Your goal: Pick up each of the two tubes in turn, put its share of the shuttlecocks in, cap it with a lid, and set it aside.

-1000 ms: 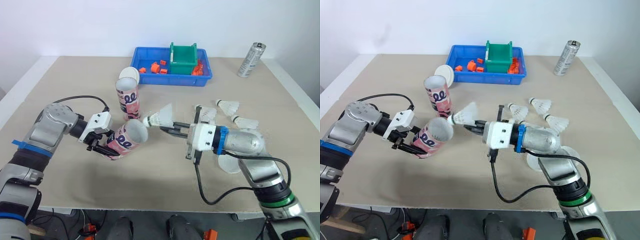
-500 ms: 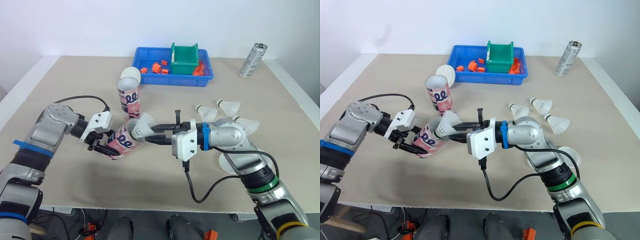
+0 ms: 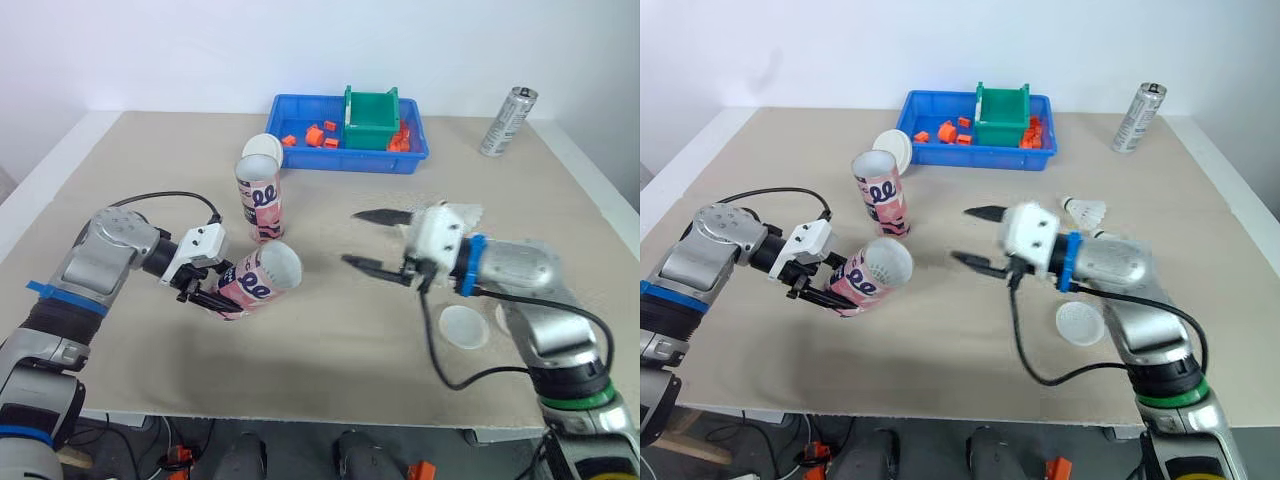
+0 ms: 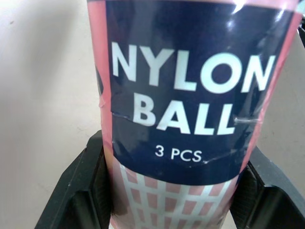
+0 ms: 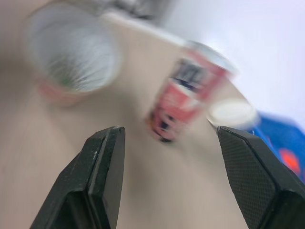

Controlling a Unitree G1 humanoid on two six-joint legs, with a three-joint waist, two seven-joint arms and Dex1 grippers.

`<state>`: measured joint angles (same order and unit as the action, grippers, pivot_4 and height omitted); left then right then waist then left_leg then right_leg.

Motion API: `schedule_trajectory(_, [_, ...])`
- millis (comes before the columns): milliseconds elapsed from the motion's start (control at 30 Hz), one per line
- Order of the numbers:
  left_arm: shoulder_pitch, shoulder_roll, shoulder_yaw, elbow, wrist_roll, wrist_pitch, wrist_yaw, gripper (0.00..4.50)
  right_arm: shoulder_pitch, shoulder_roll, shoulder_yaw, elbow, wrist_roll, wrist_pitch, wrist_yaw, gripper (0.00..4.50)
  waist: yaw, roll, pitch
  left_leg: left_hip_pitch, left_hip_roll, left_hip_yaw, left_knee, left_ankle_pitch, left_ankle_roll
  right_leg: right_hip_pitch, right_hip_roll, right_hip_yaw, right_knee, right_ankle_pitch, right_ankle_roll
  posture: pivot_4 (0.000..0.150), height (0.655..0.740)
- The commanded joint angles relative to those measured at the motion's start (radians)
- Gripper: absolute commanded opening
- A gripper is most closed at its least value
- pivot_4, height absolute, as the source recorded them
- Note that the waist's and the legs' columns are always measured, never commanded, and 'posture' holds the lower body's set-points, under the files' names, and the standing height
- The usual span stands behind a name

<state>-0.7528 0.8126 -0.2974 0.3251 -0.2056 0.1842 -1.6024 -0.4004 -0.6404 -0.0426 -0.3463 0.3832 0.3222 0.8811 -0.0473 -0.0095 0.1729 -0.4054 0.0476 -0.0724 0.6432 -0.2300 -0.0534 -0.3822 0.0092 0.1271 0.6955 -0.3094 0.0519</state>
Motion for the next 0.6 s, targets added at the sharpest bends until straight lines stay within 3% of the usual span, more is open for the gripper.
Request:
schedule_trajectory(33, [0.024,0.003,-0.031,0.004,0.012,0.012,-0.012,2.78,0.121,-0.011,-0.204,-0.138,0.313,0.239,-0.063,3.34,0.000,0.000,0.000,0.000,0.000,0.000,0.000,0.000,0.000,0.000,0.000,0.000,0.000,0.000,0.000,0.150,0.7384])
schedule_trajectory(167, [0.022,-0.006,-0.032,0.007,0.013,0.015,-0.012,2.78,0.301,-0.047,-0.359,-0.183,0.535,0.389,-0.069,3.34,0.001,0.000,0.000,0.000,0.000,-0.001,-0.001,0.000,0.000,0.001,0.000,-0.001,0.000,-0.001,-0.001,0.150,0.7384])
schedule_trajectory(333, [0.019,-0.017,-0.027,0.012,0.017,0.016,-0.012,2.78,0.400,-0.072,-0.436,-0.160,0.563,0.410,-0.093,3.34,-0.001,0.000,0.000,0.001,-0.001,-0.001,0.000,0.000,0.000,0.001,0.000,0.000,0.000,-0.002,0.000,0.150,0.7384])
schedule_trajectory(433, [0.019,-0.024,-0.023,0.017,0.022,0.013,-0.012,2.78,0.428,-0.072,-0.385,-0.111,0.445,0.359,-0.116,3.34,-0.001,0.000,0.000,0.001,-0.001,-0.001,0.000,0.000,0.001,0.001,0.000,0.000,0.000,-0.005,0.006,0.150,0.7384])
schedule_trajectory(600, [0.021,-0.026,-0.019,0.017,0.024,0.010,-0.012,2.78,0.398,-0.058,-0.181,0.039,0.101,0.152,-0.200,3.34,-0.001,0.000,0.000,0.001,-0.001,0.000,0.001,0.000,0.001,0.001,0.000,0.001,0.000,-0.005,0.007,0.150,0.7384])
